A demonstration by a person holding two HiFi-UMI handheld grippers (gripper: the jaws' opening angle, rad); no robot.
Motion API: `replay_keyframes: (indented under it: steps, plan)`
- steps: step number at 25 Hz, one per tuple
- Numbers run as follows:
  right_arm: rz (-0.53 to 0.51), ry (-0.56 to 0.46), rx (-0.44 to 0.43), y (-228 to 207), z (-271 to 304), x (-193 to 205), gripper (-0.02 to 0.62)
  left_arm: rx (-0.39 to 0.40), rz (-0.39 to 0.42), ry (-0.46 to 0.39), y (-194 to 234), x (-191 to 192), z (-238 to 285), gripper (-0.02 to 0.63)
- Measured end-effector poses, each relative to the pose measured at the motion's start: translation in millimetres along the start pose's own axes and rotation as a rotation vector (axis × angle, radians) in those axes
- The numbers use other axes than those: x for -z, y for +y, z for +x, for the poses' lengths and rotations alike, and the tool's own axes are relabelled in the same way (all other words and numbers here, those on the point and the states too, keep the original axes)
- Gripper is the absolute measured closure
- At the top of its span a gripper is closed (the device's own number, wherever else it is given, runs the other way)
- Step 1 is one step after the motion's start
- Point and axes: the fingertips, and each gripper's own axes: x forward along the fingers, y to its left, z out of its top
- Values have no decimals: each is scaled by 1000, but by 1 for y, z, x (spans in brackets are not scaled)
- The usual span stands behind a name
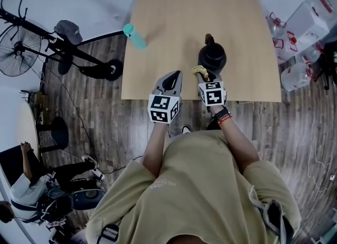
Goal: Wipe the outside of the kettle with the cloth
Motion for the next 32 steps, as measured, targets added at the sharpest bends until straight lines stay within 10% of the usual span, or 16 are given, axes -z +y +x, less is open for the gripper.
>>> replay_keyframes:
  steps: [32]
  plan:
    - [18, 56, -22, -34, -18, 19, 479, 32, 33, 3, -51, 0, 25, 581]
